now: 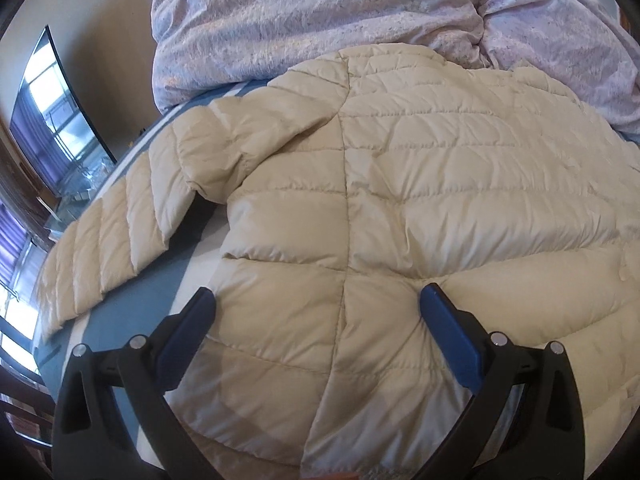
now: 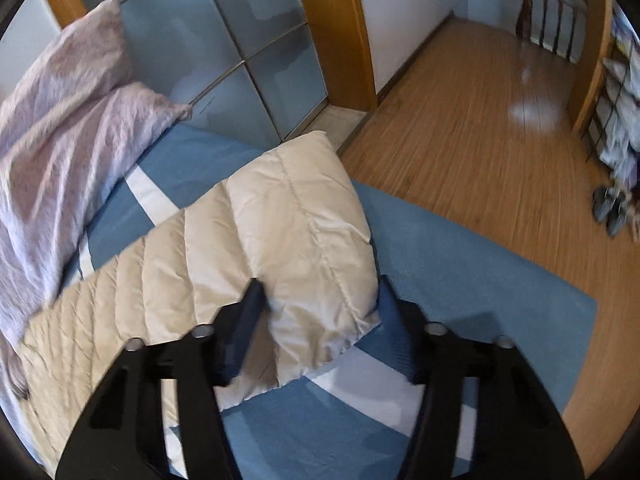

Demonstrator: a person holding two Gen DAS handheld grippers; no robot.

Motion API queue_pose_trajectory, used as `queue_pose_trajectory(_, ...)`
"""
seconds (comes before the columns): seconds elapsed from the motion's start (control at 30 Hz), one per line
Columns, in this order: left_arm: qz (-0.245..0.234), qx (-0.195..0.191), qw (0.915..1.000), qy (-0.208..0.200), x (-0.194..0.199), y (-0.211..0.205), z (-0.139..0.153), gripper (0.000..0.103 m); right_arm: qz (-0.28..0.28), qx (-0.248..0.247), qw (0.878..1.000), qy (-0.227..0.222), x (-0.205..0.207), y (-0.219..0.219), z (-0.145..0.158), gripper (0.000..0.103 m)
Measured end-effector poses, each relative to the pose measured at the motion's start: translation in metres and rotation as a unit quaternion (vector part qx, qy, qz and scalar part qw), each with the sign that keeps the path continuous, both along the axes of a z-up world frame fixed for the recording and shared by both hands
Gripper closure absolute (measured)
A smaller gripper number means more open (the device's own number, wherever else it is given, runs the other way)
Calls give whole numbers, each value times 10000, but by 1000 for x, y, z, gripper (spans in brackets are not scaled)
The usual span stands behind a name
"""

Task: Fold large clothes
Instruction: 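Grasp the cream jacket sleeve cuff with the right tool and lift it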

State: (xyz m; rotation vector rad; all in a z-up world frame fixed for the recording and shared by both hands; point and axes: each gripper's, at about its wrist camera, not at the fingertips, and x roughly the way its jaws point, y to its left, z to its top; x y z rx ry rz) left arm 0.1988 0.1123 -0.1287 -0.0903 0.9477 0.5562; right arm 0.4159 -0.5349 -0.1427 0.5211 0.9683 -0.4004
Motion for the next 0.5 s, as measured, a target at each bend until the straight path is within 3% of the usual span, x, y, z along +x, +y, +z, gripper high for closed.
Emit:
queue_pose_trajectory(0.07,20,-57,10000,-16,0,1,-1,2,63,178,9997,-153,-1,2,1,85)
queue_pose_trajectory(0.13,36,-114,9999,-31,-1,2,-1,2,43,5,9999,-155,2,9,6,90)
queue_pose_trajectory(0.3,57,-255,9996,-71,-1,5,-2,2,635,-878,9934,-390,19,67,47,93)
queue_pose_trajectory(0.5,68,-372,9992,-104,-2,7,-2,2,1911,-1086,9722,-804,40,184,86,93)
